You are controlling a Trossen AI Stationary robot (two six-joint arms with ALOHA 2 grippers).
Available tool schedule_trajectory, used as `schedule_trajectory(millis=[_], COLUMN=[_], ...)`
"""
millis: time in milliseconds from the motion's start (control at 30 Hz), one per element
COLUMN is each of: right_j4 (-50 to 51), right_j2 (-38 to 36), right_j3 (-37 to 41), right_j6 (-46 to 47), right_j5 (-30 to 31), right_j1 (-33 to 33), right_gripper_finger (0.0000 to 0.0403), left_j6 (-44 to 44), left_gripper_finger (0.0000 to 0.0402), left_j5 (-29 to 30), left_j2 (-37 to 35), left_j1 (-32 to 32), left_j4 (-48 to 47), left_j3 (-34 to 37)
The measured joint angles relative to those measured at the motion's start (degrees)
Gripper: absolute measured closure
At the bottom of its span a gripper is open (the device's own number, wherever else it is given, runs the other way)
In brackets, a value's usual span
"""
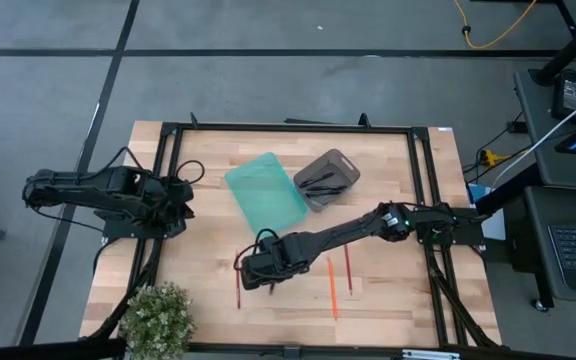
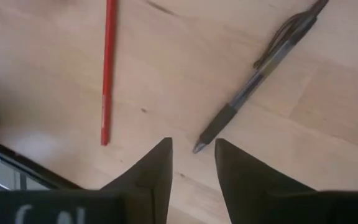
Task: Sort pens & pencils
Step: Put the black pen into the black bin
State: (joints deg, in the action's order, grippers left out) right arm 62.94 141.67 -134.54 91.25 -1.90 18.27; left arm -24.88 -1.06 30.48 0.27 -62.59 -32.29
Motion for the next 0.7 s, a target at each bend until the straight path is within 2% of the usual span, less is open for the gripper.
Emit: schedule_trajectory(millis=[700], right_j4=[4.86], right_j2=[0.75], right_j3=[0.76], right_j6=[2.72], right_j5=[1.65], right_j1=[-0.93], right_gripper_finger=[0.0280], left_j6=[0.55], left_gripper_finger=[0.0358], left_j5=[-0.12], left_j2=[-0.12], left_j1=[0.02], left_j4=[-0.03], left_j3=[0.00])
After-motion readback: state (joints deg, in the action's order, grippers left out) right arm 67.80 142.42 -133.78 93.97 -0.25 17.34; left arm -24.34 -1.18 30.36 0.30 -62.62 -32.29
